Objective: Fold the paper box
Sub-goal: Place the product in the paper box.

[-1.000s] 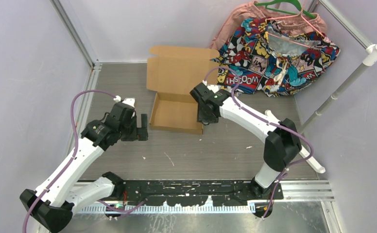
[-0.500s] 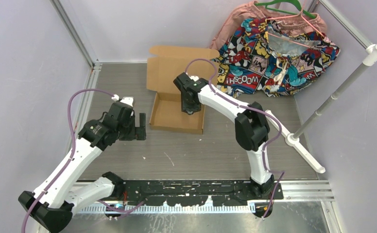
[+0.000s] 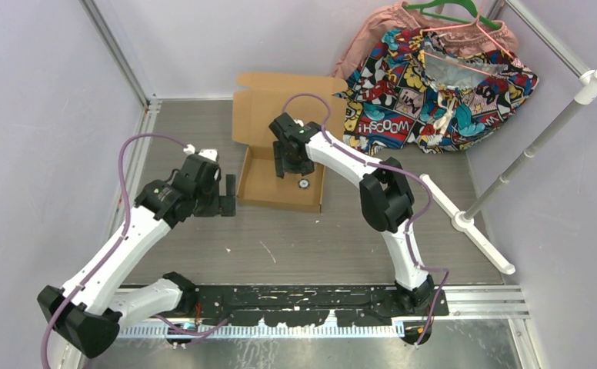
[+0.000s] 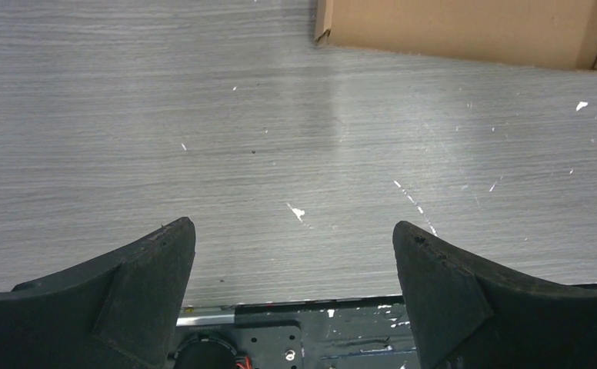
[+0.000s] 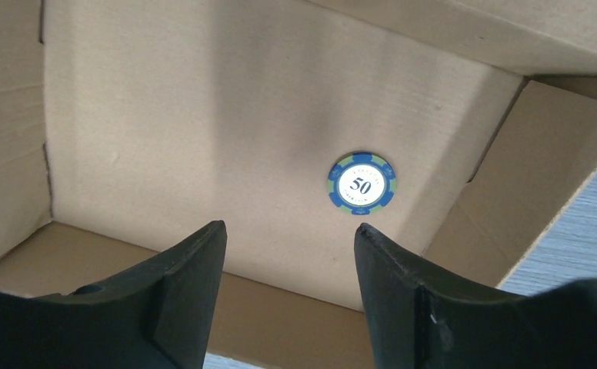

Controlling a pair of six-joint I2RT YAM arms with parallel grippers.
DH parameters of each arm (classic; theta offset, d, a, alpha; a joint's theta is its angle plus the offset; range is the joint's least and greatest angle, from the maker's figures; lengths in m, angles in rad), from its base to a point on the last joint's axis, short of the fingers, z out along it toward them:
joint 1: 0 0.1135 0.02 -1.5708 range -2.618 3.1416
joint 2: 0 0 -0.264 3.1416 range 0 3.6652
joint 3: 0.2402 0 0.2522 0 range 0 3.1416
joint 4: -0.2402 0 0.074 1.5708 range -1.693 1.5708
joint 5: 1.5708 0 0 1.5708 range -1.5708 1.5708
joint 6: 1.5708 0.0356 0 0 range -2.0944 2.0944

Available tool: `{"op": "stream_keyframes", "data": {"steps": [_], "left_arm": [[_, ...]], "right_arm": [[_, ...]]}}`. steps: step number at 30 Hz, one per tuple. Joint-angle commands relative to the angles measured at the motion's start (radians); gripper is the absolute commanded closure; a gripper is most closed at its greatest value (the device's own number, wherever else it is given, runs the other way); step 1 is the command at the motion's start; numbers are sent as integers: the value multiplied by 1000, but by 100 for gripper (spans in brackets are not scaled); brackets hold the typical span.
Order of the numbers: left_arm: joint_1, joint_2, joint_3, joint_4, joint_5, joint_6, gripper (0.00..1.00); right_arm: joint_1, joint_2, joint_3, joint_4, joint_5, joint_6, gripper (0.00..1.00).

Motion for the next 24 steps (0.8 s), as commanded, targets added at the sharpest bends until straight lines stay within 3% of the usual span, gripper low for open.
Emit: {"op": "stream_keyframes", "data": {"steps": [1, 7, 14, 19, 24], "left_arm": [[-1, 69, 98, 100, -29, -1, 0], [52, 245, 245, 221, 15, 56, 0], [251, 441, 417, 377, 202, 98, 0], [332, 605, 557, 479, 294, 160, 2], [379, 685, 563, 637, 423, 226, 2]], "right_arm": [[-46, -133, 12, 64, -69, -40, 32], [-228, -345, -217, 400, -228, -73, 31], [-433, -401, -278, 544, -307, -136, 31], [-532, -329, -203, 603, -492, -160, 32], [-577, -278, -222, 683, -620, -208, 28]]}}
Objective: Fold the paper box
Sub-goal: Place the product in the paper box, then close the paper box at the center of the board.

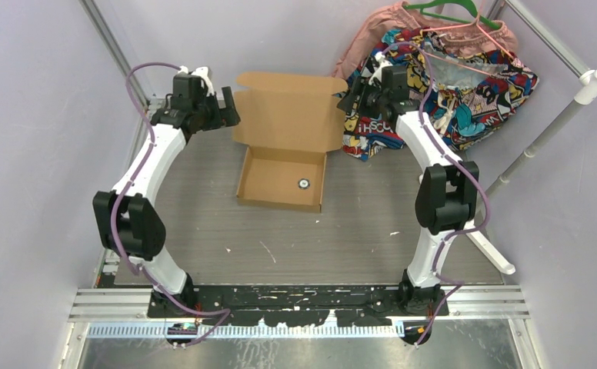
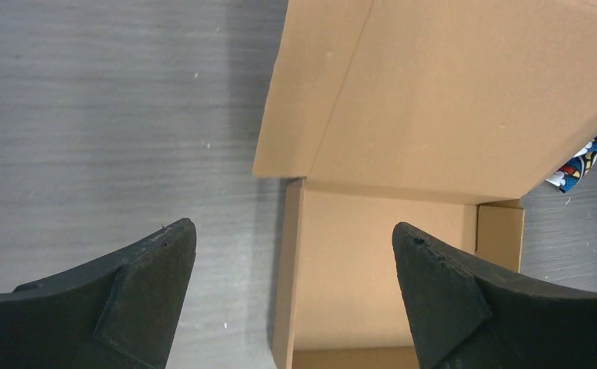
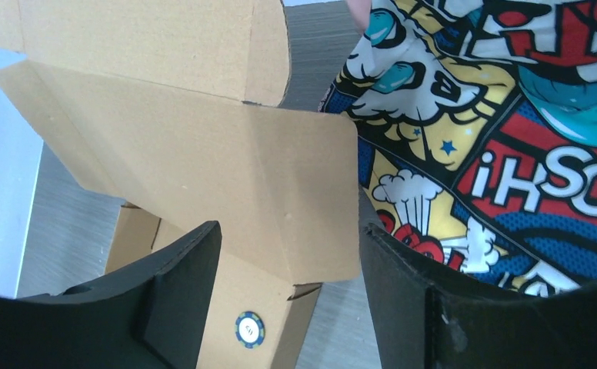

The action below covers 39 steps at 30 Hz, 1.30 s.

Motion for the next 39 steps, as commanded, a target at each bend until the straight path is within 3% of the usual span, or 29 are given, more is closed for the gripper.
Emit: {"op": "stream_keyframes", "data": {"steps": [1, 4, 10, 22, 39], "left_arm": [[34, 39, 23, 200, 169, 96, 2], [54, 73, 26, 256, 217, 127, 3], [118, 100, 14, 378, 335, 135, 4], [172, 194, 98, 398, 515, 171, 5], [205, 340, 196, 471, 629, 105, 7]], "right_arm": [[-31, 19, -9, 145, -171, -63, 29], [-43, 44, 2, 145, -173, -107, 43], [-63, 62, -8, 219, -191, -141, 40], [-79, 160, 90, 238, -270, -165, 41], [-89, 213, 133, 338, -335, -122, 46]]}}
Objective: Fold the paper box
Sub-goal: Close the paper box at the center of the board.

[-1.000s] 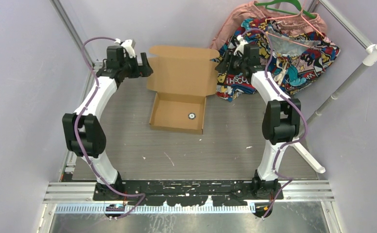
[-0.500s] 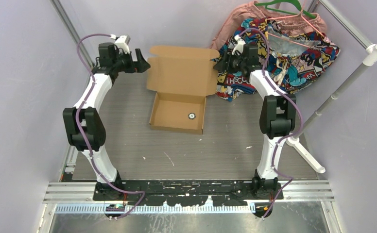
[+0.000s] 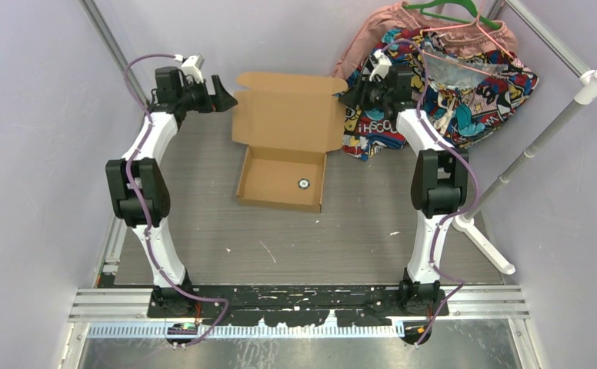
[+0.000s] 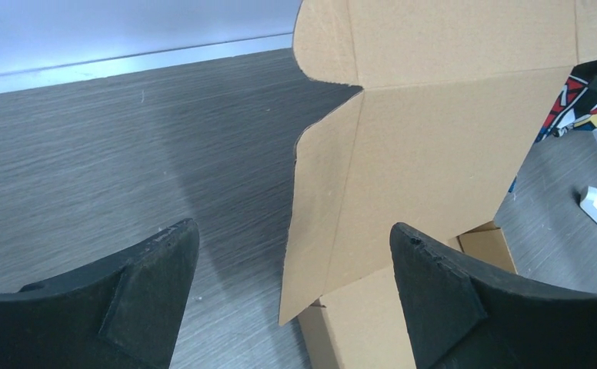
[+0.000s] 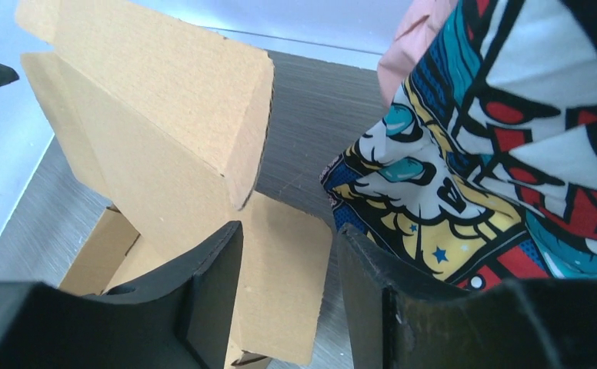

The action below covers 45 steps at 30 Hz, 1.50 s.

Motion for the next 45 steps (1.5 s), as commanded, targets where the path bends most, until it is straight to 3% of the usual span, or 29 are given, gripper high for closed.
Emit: {"op": "stream_keyframes", "data": {"steps": [1, 16, 32, 35, 40, 45], "left_arm": [[4, 15, 59, 94, 68, -30, 7], [1, 67, 100, 124, 141, -74, 9], [-15, 39, 52, 98, 117, -37, 13], [-15, 32, 37, 94, 106, -27, 19], [-41, 43, 48, 64, 107, -17, 42], [-47, 45, 53, 61, 113, -15, 46]], "right_arm": [[-3, 23, 74, 75, -51, 14, 46], [-3, 81, 118, 77, -112, 40, 49], [-3, 55, 79, 91, -144, 52, 67], [-3, 47, 66, 102, -150, 61, 69], [1, 42, 56, 108, -157, 68, 72], [4, 38, 53, 108, -161, 67, 72]]}}
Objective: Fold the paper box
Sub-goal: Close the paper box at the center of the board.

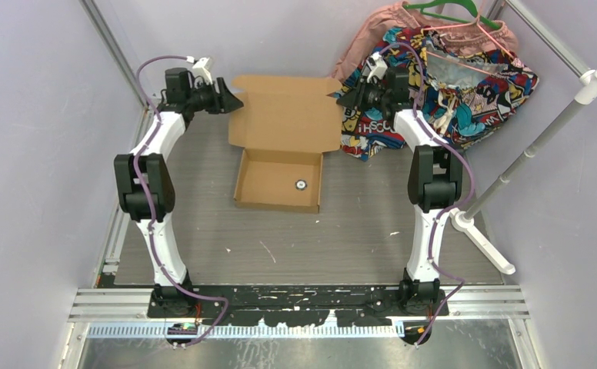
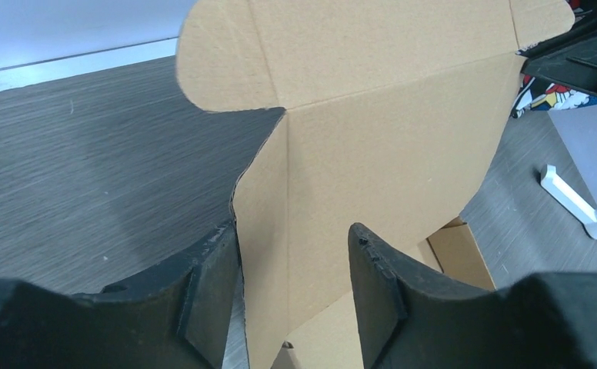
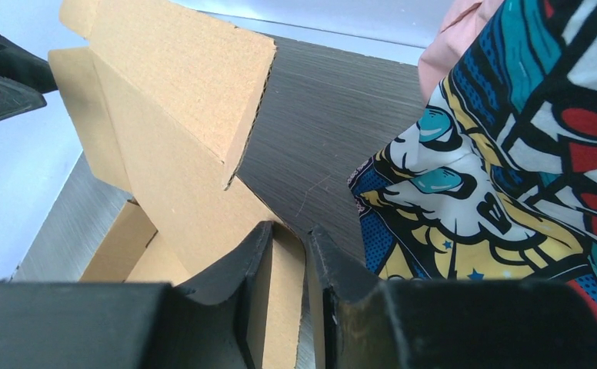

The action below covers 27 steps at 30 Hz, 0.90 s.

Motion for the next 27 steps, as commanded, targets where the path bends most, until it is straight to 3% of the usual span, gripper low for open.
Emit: {"op": "stream_keyframes", "data": {"steps": [1, 13, 27], "left_arm": [[-18, -31, 17, 12, 15, 21, 48], [-30, -40, 13, -16, -5, 43, 66], [-75, -142, -104, -11, -119, 82, 69]], "right_arm": [[6, -49, 1, 53, -30, 9, 72], [28, -69, -19, 47, -14, 1, 76], [111, -149, -65, -57, 92, -72, 82]]}}
